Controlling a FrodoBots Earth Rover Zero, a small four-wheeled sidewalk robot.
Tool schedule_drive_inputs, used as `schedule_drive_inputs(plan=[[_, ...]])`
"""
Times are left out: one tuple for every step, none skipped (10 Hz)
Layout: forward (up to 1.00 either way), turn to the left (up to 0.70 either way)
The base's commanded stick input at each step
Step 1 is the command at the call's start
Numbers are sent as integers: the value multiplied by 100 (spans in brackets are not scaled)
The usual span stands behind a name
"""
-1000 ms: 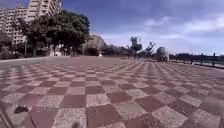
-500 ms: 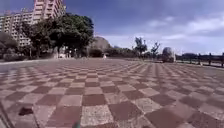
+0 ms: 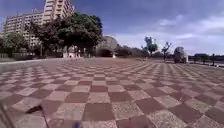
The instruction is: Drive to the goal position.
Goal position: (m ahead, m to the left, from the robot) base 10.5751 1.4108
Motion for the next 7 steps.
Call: schedule_drive_inputs(plan=[[70,0],[70,0],[70,0],[70,0],[70,0],[70,35],[70,35]])
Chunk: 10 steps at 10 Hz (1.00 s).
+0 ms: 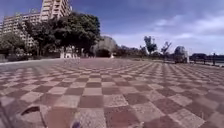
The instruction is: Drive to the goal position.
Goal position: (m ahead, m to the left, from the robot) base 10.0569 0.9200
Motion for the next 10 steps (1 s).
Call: schedule_drive_inputs(plan=[[70,35],[70,35],[70,35],[70,35],[70,35],[70,35],[70,35],[70,8],[70,0],[70,0]])
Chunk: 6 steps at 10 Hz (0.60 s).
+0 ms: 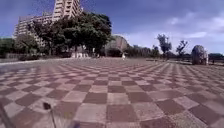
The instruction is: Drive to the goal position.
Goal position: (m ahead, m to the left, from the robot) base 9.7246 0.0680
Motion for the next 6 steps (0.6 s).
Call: schedule_drive_inputs(plan=[[70,0],[70,0],[70,0],[70,0],[70,-30],[70,-35]])
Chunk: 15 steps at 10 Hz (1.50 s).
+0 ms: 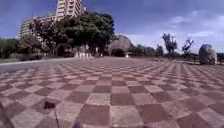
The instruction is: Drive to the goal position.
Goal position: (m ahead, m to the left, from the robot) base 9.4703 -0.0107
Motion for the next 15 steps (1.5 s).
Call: schedule_drive_inputs(plan=[[70,-35],[70,-22],[70,0],[70,0],[70,0],[70,0],[70,0],[70,0],[70,0],[70,0],[70,0],[70,0],[70,0],[70,0],[70,0]])
